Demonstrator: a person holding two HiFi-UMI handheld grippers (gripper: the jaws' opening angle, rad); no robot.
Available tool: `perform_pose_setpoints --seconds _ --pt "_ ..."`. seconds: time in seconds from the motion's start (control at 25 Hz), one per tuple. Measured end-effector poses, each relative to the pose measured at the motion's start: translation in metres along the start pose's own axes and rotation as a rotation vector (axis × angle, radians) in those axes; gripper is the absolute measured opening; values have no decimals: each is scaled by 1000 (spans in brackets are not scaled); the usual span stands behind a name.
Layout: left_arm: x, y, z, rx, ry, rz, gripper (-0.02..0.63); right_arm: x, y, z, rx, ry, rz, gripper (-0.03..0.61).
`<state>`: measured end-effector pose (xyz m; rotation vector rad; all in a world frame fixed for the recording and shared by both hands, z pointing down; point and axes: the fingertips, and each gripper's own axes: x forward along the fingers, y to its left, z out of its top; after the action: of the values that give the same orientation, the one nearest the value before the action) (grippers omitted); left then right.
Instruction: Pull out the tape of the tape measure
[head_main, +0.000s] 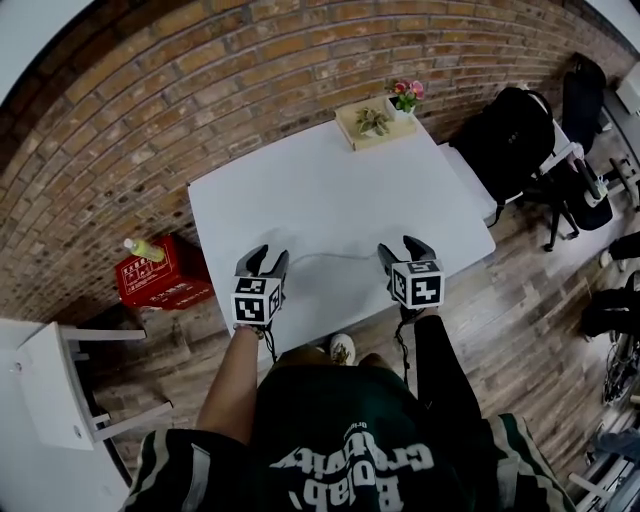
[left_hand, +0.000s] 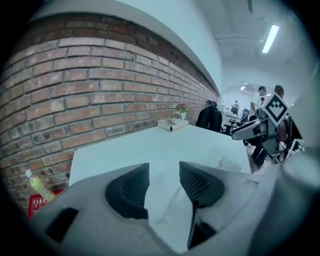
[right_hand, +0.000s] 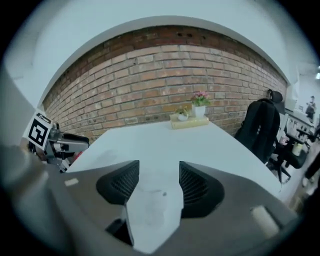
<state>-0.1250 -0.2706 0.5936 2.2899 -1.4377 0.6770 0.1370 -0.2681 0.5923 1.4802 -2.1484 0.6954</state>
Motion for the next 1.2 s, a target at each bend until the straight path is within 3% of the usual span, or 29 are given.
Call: perform_pose_setpoints --seconds 0.2,0.48,0.84,0.96,1.04,1.08,1.2 --pt "-15 -9 75 78 -139 -5 193 -23 14 75 -56 -180 22 265" --pt "-57 -32 179 155 -337 -62 189 -66 27 153 -139 -355 19 293" --pt "-113 -45 255 224 -503 -26 178 -120 45 214 -213 -535 25 290" --pt "-117 -47 260 214 -527 -29 140 -126 48 216 -239 -545 22 204" --pt "-118 -48 259 202 -533 -28 100 -129 46 216 -253 -547 -1 69" --pt "-119 -48 260 197 -542 -25 36 -131 45 215 -259 -547 -10 15" --pt "-124 -48 262 198 -581 -13 8 -135 45 217 -264 -555 -5 14"
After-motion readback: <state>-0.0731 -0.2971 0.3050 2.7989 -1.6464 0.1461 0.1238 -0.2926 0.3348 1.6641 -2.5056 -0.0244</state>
